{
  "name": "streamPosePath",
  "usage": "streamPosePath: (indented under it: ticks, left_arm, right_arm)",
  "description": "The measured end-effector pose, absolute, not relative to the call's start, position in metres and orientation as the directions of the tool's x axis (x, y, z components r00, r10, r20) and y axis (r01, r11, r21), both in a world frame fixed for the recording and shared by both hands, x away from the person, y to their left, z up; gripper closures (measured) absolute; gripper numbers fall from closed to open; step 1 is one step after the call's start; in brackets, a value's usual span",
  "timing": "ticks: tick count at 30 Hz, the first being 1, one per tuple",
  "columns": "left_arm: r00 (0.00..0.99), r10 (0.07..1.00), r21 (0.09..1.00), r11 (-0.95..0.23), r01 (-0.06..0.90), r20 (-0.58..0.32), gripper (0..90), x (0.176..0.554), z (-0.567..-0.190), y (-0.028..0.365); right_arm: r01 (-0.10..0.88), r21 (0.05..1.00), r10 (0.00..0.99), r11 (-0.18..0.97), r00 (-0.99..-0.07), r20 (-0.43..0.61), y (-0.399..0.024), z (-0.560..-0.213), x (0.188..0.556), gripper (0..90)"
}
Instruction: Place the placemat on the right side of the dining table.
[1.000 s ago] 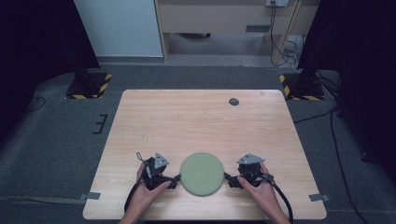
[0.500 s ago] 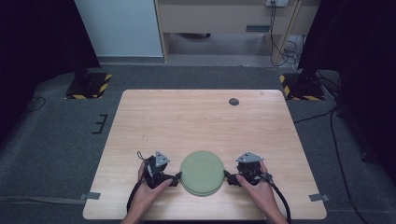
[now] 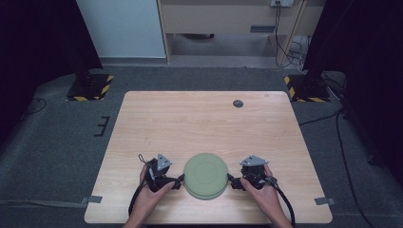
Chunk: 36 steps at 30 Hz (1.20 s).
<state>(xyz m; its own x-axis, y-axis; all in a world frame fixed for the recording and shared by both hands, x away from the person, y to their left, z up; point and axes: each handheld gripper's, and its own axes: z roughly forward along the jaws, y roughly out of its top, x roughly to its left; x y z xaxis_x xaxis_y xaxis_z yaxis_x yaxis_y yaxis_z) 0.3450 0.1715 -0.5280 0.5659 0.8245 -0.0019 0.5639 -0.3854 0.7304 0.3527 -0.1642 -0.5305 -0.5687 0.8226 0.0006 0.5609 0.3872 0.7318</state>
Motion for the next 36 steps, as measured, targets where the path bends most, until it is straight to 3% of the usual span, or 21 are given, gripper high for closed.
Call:
streamPosePath:
  ticks: [36]
  left_arm:
    - [0.539, 0.842, 0.742, -0.384, 0.549, 0.037, 1.6, 0.3528, -0.5258, 0.1614]
  right_arm:
    - [0.556, 0.747, 0.853, 0.365, -0.521, -0.029, -0.1602, -0.5304, 0.3601, 7.8]
